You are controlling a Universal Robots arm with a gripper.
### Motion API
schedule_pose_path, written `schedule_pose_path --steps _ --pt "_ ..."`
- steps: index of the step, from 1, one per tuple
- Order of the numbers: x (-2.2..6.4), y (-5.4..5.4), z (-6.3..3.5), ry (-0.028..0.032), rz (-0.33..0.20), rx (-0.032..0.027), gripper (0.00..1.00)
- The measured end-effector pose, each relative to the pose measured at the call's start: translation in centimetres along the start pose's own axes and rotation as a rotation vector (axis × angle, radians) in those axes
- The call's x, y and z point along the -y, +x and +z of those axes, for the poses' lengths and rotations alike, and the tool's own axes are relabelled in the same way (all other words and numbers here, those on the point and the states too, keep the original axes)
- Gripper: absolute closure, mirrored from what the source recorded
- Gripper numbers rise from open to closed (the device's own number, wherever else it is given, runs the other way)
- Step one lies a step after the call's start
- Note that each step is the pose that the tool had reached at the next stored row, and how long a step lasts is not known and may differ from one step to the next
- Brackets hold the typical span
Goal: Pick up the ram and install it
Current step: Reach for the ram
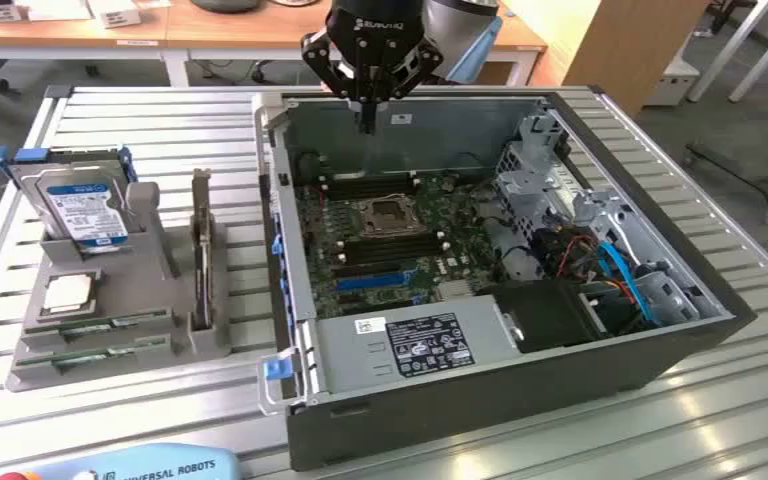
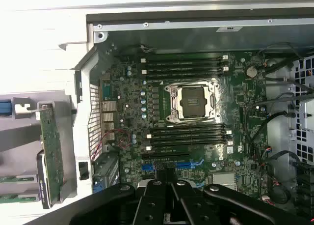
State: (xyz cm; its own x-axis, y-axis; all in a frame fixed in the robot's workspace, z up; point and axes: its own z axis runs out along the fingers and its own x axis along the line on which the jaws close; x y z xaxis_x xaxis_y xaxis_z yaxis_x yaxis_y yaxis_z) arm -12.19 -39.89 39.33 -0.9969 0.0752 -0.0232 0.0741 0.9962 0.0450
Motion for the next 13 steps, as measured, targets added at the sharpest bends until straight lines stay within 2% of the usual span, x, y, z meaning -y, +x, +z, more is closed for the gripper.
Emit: schedule_pose_path --steps 13 --pt "0.0 0.0 0.0 0.0 0.0 0.0 0.9"
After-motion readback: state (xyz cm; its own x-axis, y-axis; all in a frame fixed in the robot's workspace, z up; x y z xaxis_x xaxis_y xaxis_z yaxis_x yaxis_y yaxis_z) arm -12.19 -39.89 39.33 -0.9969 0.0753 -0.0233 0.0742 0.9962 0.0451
